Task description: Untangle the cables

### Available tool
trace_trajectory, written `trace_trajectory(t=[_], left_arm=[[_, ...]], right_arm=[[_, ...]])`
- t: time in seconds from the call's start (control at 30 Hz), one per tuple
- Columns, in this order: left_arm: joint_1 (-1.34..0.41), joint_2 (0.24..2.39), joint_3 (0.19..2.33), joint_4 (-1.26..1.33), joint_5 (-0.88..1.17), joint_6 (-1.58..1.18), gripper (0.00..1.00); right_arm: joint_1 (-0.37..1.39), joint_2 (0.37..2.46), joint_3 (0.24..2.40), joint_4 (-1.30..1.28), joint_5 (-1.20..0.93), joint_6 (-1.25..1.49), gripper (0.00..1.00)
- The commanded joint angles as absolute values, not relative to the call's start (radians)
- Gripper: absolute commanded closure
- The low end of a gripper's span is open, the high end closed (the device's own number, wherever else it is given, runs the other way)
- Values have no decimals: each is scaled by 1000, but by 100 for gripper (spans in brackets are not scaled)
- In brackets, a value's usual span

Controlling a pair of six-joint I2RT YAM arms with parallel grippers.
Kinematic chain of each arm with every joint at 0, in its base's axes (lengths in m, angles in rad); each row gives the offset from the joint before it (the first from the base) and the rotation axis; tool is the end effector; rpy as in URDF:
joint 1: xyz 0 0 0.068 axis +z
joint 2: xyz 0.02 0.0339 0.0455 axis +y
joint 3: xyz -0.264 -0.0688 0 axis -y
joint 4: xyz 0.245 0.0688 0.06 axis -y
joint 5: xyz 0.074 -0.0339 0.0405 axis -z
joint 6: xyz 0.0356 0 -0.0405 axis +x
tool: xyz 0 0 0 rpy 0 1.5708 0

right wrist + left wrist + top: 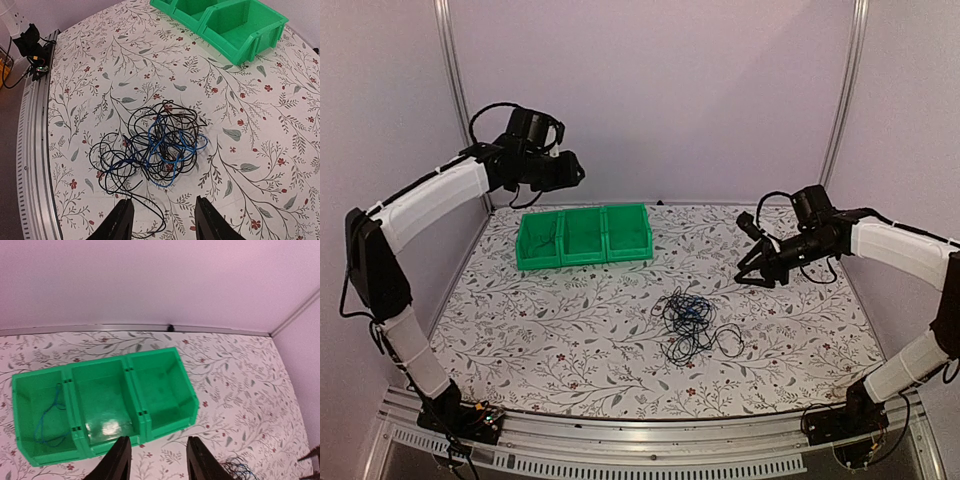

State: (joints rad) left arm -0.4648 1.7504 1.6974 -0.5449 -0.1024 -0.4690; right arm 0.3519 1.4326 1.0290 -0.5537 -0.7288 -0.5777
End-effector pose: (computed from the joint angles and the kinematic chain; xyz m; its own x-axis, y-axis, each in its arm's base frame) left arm 0.3640 -0.1785 0.3586 -0.6163 -0.1940 -0.7633 0.1029 0.9410 -0.3223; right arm 0.2644 0.1224 0.2517 -0.3060 -0.5463 -0.7797 -0.9361 0.3220 0.1418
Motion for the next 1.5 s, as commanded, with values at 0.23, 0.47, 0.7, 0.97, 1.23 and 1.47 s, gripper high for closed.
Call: trace_trajectory(t=[0.23,0.47,0.7,0.97,1.23,1.47], left_arm=[[-777,1855,1561,-343,301,-387,65],[-812,1830,1439,-292,278,-495,60],[-810,1817,1415,-303,246,-519,60],[-809,1817,1412,-306,241,-518,60],[-807,1817,1399,-296,241,-518,60],[-805,1821,1396,-287,246,-516,60]], right_arm=[[352,1754,1175,-598,-835,-514,65],[366,1827,1143,-593,-840,-511,64],[381,1893,1142,-583,-862,-480,66],[381,1934,1148,-591,-882,-463,75],[382,1971,1156,-584,-908,-446,80],[382,1973,1158,-580,-929,-437,85]])
